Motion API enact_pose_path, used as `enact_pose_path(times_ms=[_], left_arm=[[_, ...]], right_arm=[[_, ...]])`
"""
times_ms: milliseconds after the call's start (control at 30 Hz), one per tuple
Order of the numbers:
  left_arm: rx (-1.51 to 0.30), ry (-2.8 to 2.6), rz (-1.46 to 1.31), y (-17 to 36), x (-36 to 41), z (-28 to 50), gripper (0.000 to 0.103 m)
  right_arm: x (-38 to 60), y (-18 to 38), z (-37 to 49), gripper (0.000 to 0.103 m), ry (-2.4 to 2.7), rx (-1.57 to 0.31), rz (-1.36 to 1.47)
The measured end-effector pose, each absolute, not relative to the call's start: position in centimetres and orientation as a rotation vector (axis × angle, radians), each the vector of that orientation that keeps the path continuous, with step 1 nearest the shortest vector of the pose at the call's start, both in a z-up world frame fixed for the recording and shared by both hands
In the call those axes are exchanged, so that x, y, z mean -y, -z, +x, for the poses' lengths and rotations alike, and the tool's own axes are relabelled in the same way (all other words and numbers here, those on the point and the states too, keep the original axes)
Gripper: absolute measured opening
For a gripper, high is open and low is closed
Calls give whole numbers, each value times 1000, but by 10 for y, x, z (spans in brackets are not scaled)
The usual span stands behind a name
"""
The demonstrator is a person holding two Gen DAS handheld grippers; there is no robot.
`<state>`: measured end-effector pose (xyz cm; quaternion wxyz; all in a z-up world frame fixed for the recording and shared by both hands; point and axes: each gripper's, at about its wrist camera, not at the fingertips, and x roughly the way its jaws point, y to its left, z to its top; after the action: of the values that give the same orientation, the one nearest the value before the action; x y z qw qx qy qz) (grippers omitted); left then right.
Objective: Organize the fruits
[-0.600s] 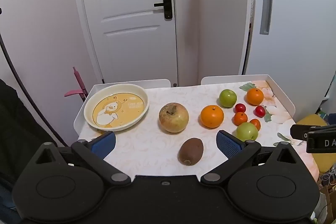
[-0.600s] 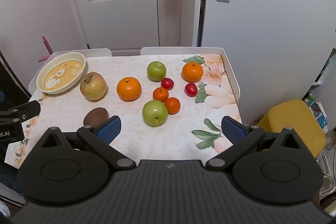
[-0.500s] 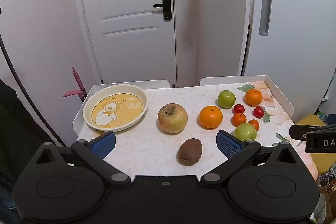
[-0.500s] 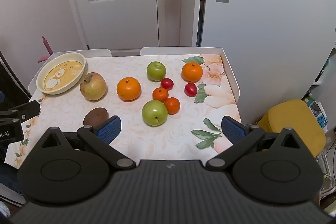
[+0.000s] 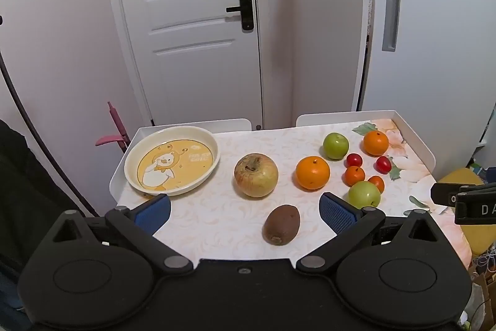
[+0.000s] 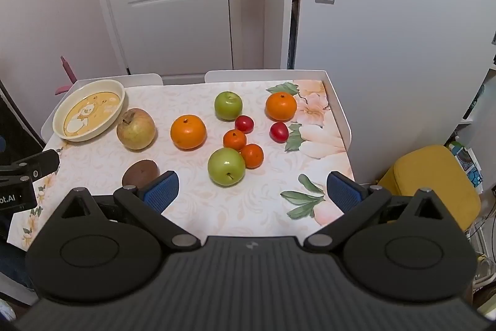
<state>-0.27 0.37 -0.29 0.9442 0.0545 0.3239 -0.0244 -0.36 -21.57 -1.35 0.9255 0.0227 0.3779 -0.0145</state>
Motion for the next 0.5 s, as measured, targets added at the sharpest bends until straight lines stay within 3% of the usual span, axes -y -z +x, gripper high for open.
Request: enact_pose_path(times_ms=[500], left_arm=[[-655,53,119,-1,5,-5,103]], right_arm=[[216,9,-9,103,32,-762,46]])
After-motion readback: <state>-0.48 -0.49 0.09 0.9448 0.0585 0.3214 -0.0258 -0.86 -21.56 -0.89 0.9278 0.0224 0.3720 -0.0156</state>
